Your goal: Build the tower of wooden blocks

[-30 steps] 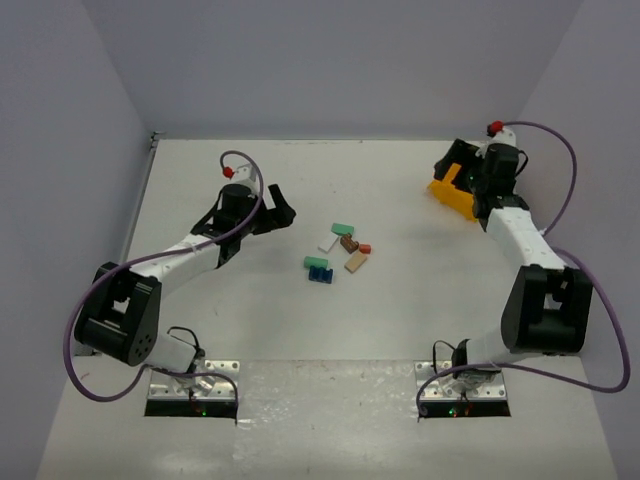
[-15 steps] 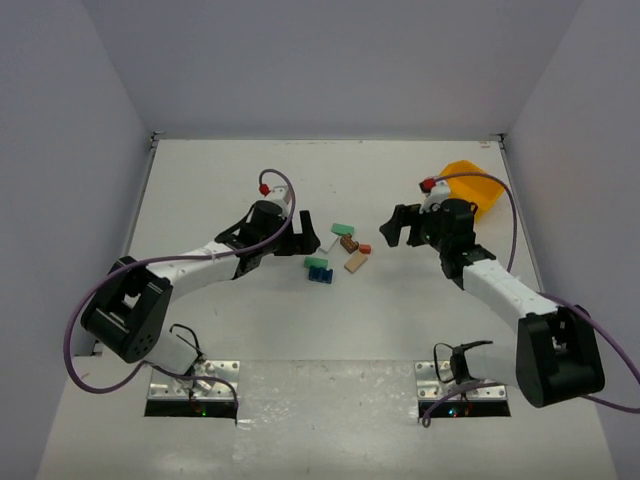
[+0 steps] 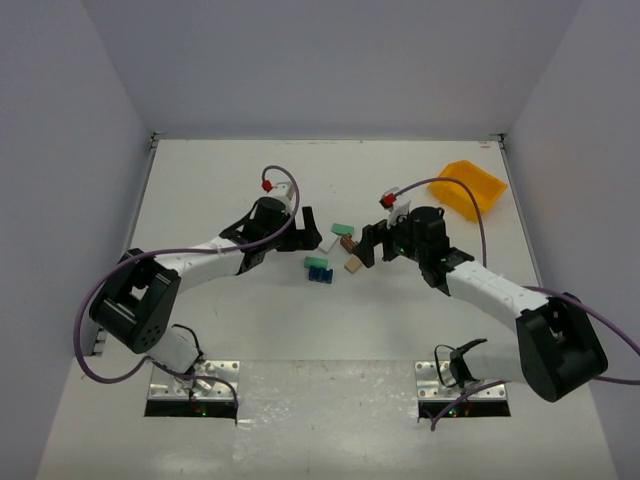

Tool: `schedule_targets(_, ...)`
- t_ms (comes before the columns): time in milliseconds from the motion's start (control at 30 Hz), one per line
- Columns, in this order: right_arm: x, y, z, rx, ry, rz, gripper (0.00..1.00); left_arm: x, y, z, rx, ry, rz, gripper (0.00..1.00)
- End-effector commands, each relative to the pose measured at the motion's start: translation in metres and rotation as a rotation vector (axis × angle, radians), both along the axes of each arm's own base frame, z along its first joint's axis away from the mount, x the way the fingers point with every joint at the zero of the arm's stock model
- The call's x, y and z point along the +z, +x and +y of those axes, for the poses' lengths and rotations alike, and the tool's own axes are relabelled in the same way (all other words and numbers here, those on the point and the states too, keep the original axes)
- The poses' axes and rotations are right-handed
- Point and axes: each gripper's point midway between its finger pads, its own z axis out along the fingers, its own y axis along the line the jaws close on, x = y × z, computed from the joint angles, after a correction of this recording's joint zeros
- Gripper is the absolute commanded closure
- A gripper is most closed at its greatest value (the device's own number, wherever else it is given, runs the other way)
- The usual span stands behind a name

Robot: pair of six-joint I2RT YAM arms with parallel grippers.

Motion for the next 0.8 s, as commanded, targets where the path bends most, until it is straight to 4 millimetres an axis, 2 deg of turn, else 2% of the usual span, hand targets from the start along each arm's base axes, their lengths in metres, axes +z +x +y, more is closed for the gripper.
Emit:
schedule_targets(0,0.013,0.028,-0.023,-0.292,0.046,0.010,0.01,0.024,0.026,-0.018,-0.047,0.015,-0.089,0.00)
schedule_targets(33,0.013,0.029,-0.030,-0.339,0.048,0.014,0.01,0.016,0.026,-0.022,-0.083,0.057,-0.083,0.00)
schedule_targets(67,0.013,0.031,-0.040,-0.399,0.038,0.000,0.01,0.018,0.029,-0.026,-0.110,0.081,-0.093,0.00)
schedule_targets(100,0.013,0.031,-0.045,-0.434,0.038,0.002,0.01,0.005,0.027,-0.028,-0.153,0.139,-0.075,0.00)
schedule_targets(133,0.016,0.031,-0.050,-0.460,0.034,-0.011,0.01,0.011,0.030,-0.032,-0.161,0.137,-0.087,0.00)
schedule_targets(200,0.018,0.030,-0.062,-0.517,0.019,-0.017,0.01,-0.008,0.032,-0.032,-0.221,0.240,-0.063,0.00)
schedule_targets(267,0.018,0.029,-0.064,-0.524,0.016,-0.017,0.01,-0.023,0.037,-0.028,-0.230,0.311,-0.030,0.00)
schedule_targets(333,0.017,0.027,-0.066,-0.533,0.012,-0.018,0.01,-0.025,0.045,-0.031,-0.245,0.336,-0.032,0.02)
schedule_targets(567,0.012,0.030,-0.079,-0.589,-0.031,-0.029,0.01,-0.054,0.030,-0.049,-0.385,0.384,0.025,0.12)
schedule_targets(767,0.009,0.032,-0.082,-0.602,-0.048,-0.040,0.01,-0.066,0.035,-0.056,-0.405,0.425,0.040,0.21)
